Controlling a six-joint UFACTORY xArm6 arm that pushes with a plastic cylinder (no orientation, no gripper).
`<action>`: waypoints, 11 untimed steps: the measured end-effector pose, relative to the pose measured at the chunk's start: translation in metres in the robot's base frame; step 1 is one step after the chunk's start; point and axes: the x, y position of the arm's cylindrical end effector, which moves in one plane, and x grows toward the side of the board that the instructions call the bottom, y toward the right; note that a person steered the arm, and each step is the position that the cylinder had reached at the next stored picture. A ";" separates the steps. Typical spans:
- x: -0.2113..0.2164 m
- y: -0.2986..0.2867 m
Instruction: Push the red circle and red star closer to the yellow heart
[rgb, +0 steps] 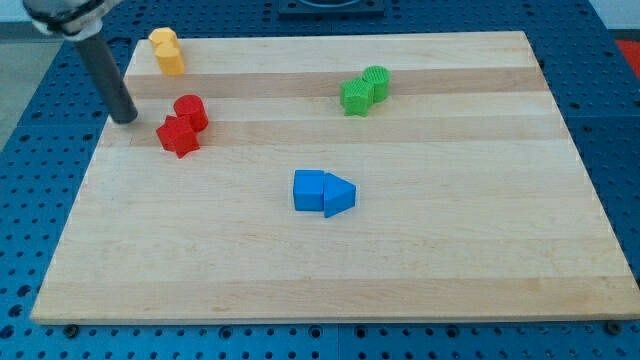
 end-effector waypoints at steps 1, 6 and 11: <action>0.049 0.001; 0.065 0.075; 0.004 0.090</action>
